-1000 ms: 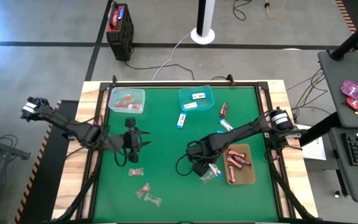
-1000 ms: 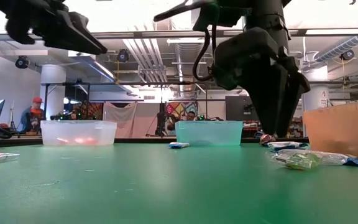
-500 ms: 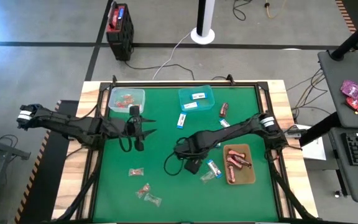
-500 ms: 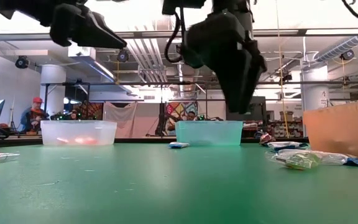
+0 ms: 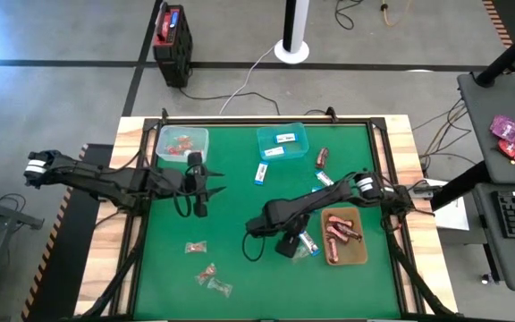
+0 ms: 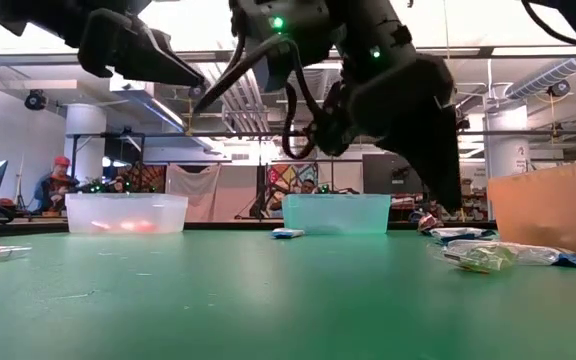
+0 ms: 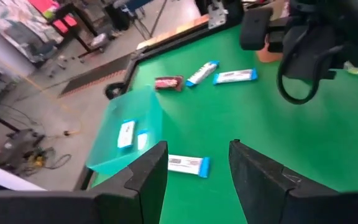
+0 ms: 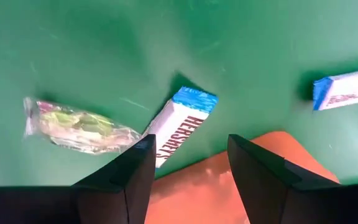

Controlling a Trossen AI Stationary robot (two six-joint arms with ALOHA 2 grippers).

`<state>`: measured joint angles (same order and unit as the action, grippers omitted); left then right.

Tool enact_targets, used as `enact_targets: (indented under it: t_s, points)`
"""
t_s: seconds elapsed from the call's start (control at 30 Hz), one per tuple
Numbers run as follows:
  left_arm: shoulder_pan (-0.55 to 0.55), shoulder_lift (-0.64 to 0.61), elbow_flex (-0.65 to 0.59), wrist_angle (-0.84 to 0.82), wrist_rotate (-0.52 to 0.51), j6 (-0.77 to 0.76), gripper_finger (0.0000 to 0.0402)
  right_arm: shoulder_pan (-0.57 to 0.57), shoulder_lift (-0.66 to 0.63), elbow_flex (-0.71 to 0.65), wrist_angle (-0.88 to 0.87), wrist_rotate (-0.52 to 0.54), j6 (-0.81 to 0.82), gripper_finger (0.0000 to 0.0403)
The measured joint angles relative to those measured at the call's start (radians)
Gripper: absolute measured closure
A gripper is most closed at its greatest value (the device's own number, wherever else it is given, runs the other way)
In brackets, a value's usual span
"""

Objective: Sort candy by brand, put in halloween buckets
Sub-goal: Put the white chocolate into the light blue bin

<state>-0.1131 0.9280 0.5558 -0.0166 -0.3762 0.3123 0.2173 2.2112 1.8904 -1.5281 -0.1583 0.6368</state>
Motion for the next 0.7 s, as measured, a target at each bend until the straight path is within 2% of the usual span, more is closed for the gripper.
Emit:
enact_targets:
  t_s: [0.17, 0.37, 0.6, 0.7]
  points:
    - [0.0, 0.021, -0.002, -0.003, 0.003, -0.033, 0.0247, -0.002, 0.002, -0.039, 0.06, -0.037, -0.038, 0.0211]
    - [0.0, 0.061, -0.002, 0.027, 0.003, -0.045, 0.0247, -0.018, -0.008, -0.101, 0.15, -0.032, -0.07, 0.0211]
    - [-0.001, 0.104, -0.002, 0.062, 0.002, -0.046, 0.0247, -0.03, -0.012, -0.17, 0.176, -0.032, -0.118, 0.0212]
    - [-0.001, 0.116, -0.002, 0.071, 0.002, -0.048, 0.0247, -0.03, -0.014, -0.183, 0.207, -0.035, -0.128, 0.0227]
